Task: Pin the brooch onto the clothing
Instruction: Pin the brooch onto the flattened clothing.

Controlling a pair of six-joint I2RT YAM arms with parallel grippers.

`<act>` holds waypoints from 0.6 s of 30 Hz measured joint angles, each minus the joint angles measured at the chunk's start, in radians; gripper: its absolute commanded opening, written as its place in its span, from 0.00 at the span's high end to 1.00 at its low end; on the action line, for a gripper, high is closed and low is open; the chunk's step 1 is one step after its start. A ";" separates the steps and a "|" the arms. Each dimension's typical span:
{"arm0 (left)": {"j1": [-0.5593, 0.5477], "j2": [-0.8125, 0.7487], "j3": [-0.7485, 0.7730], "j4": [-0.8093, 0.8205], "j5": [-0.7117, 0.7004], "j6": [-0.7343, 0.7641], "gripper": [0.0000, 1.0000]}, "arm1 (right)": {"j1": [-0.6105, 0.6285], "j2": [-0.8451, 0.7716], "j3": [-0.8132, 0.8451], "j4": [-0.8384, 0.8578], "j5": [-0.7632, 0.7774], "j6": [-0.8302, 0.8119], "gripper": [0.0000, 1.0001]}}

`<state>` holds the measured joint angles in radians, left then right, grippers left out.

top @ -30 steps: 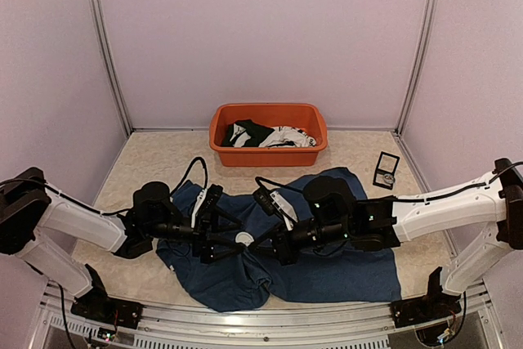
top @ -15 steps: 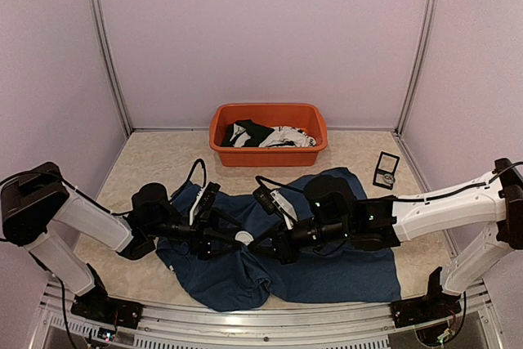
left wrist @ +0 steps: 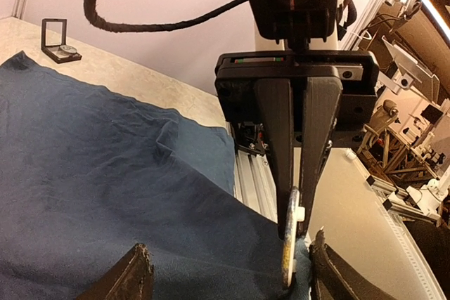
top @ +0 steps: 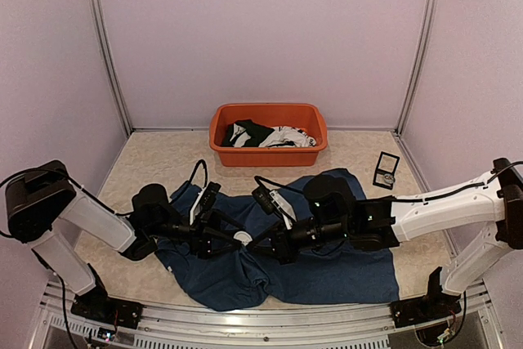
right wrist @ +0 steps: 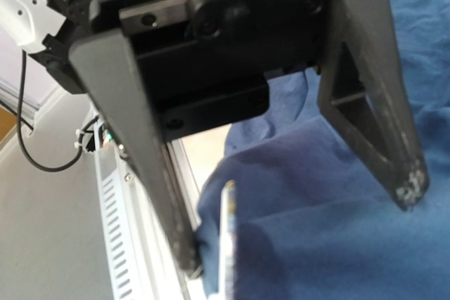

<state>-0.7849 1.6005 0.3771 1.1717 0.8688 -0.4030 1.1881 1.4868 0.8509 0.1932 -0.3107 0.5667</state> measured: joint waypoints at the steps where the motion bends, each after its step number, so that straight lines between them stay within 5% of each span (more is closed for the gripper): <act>1: 0.000 0.003 0.001 0.001 0.003 -0.001 0.31 | 0.000 0.002 0.000 0.000 -0.001 0.000 1.00; 18: 0.000 0.056 0.010 0.057 0.011 -0.065 0.47 | -0.006 0.031 0.000 0.022 -0.010 0.014 1.00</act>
<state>-0.7849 1.6562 0.3866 1.2289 0.8799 -0.4679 1.1820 1.5181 0.8509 0.2150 -0.3210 0.5804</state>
